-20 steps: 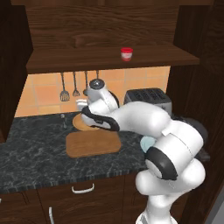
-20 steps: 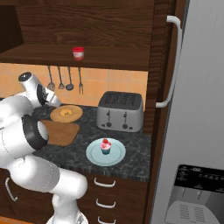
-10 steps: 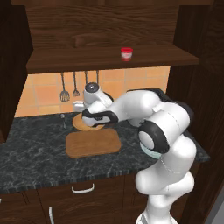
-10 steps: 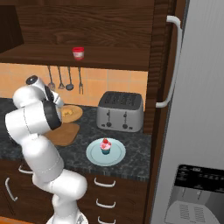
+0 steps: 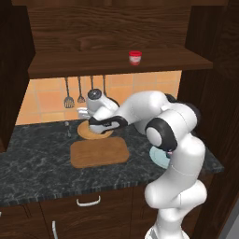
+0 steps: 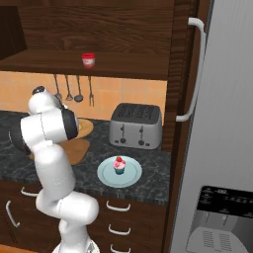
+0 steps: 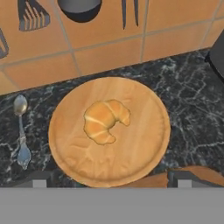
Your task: From the different types of pastries on the counter, select a croissant and place it on the cutting board. Then retrieve a jar of jam from the cabinet and place it alongside the croissant on the cutting board.
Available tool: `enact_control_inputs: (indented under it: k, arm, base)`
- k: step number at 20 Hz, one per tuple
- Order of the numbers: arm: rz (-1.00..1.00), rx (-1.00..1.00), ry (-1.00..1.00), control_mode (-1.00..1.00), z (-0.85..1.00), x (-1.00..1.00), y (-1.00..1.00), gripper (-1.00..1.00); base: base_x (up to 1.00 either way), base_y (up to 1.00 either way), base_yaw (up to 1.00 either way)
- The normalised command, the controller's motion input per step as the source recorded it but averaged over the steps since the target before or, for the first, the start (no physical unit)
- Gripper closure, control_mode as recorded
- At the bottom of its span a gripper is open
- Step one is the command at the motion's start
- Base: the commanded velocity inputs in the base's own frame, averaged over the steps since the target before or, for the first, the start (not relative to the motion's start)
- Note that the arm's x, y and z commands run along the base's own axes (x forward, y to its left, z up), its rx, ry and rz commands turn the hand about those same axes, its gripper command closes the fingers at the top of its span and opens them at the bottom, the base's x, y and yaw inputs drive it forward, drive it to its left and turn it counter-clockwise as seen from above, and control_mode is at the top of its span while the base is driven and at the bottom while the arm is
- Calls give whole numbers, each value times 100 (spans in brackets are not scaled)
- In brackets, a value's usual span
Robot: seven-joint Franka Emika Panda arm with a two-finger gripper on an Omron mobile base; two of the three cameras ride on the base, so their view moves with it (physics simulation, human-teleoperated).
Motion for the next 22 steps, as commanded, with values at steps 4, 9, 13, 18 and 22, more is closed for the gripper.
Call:
enact_control_inputs:
  k: [4,9,13,18,22]
  arm:
    - [-10,0,0,-100,-23,35,0,-100]
    - [-7,0,0,-100,-29,36,0,-100]
    - [-6,0,0,-100,-23,36,0,-100]
    - [-3,0,0,-100,-18,32,0,-100]
    - [-1,0,2,-100,-23,26,0,-100]
  base:
    - [0,0,0]
    - [0,0,0]
    - [0,0,0]
    - [0,0,0]
    - [0,0,0]
